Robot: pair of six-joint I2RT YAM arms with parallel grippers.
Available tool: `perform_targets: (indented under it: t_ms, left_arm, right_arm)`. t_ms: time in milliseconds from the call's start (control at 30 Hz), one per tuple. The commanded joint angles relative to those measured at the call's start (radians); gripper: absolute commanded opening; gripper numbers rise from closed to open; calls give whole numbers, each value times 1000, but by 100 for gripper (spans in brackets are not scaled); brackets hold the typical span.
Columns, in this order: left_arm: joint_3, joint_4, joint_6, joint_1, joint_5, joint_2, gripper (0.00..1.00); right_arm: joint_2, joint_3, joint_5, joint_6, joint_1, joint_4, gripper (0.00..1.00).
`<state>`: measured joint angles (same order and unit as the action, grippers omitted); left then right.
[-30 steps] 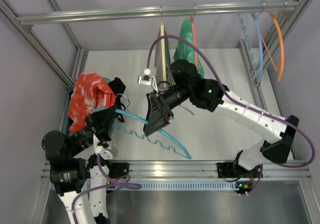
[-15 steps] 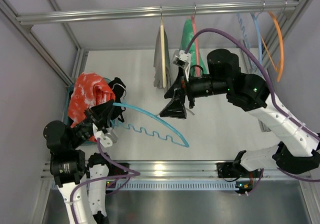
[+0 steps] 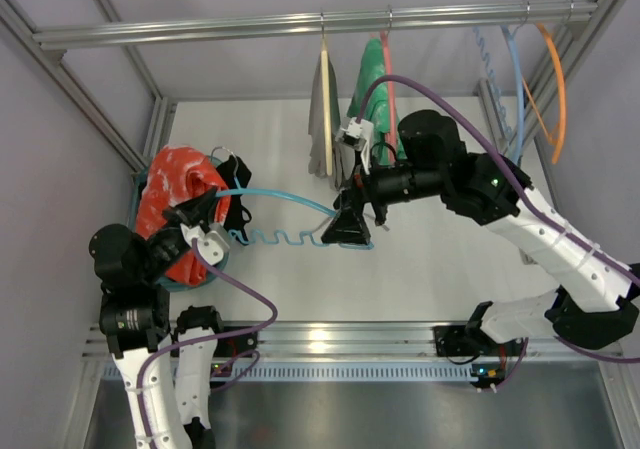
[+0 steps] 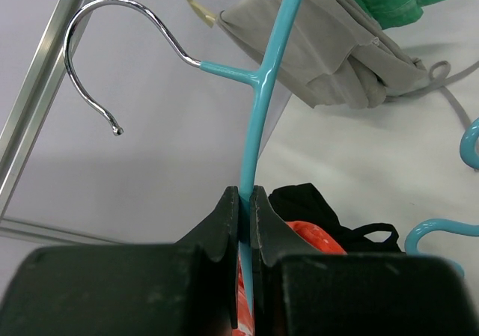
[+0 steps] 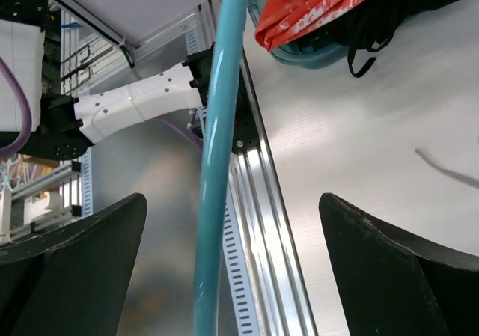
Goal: Remove the trousers from the hanger
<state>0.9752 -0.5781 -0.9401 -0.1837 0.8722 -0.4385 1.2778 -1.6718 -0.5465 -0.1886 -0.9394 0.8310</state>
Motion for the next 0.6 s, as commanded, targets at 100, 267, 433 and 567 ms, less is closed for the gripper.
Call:
perform_targets:
  t_ms: [100,267,433,567]
  left_arm:
    - [31,41,15,-5,-10,12,0]
    - [30,41,0,-5,-7,20,0]
    - [36,41,6,-5,14,24,0]
    - [48,41,61,-5,47,26,5]
  right_arm:
    - [51,-8,-29,-81,2,-66,85]
    - [68,-34,-81,-109,2,-87,42]
    - [64,-29,-78,-81,2,-82,0]
    - [43,-25,-141,-57,22,-102,0]
